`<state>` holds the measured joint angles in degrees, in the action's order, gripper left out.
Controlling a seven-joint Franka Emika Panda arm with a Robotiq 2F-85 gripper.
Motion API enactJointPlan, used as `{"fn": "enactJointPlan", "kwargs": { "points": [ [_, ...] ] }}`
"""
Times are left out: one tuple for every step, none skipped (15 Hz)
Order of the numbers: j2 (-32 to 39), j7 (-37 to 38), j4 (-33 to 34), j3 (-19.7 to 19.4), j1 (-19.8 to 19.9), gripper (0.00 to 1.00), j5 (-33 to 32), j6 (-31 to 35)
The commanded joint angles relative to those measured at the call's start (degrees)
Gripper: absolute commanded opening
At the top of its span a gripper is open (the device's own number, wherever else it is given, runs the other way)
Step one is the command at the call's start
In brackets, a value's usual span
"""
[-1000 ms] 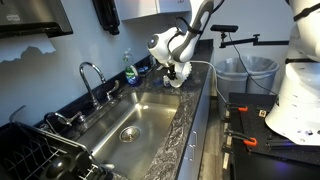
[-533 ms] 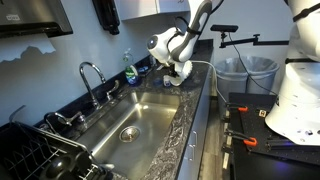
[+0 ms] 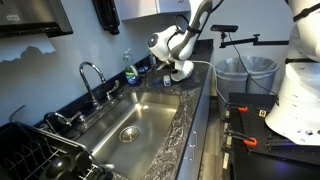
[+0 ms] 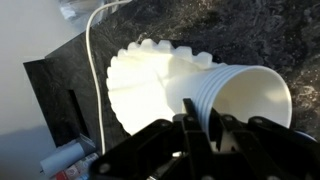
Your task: Put the cups upright
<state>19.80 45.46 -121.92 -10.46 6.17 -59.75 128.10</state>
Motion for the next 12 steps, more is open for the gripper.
{"fn": "enactJointPlan", "kwargs": {
  "points": [
    [-2.4,0.7,-0.5,-0.4,0.3,0.03,-0.3,-0.3],
    [-3.1,0.4,-0.7,-0.5,0.9,0.01,0.2,0.2],
    [-3.6,0.2,-0.7,-0.6,1.3,0.02,0.9,0.5],
    [-4.3,-0.1,-0.9,-0.8,2.0,0.02,1.9,1.1],
    [-4.7,-0.7,-0.8,-1.0,2.8,0.02,2.9,1.7],
    [-5.0,-1.0,-0.7,-1.2,3.5,0.02,4.4,2.1],
    [-5.4,-1.8,-0.6,-1.5,4.4,0.02,6.3,2.9],
    [-5.6,-2.6,-0.6,-1.8,5.3,0.02,8.4,3.9],
    [-5.9,-3.3,-0.6,-2.3,6.0,0.02,10.3,5.1],
    [-6.2,-4.4,-0.7,-2.7,6.7,0.02,12.5,6.2],
    [-6.3,-5.4,-0.8,-3.0,7.4,0.02,14.8,7.5],
    [-6.4,-6.9,-0.8,-3.3,7.9,0.02,17.3,8.9]
  ]
}}
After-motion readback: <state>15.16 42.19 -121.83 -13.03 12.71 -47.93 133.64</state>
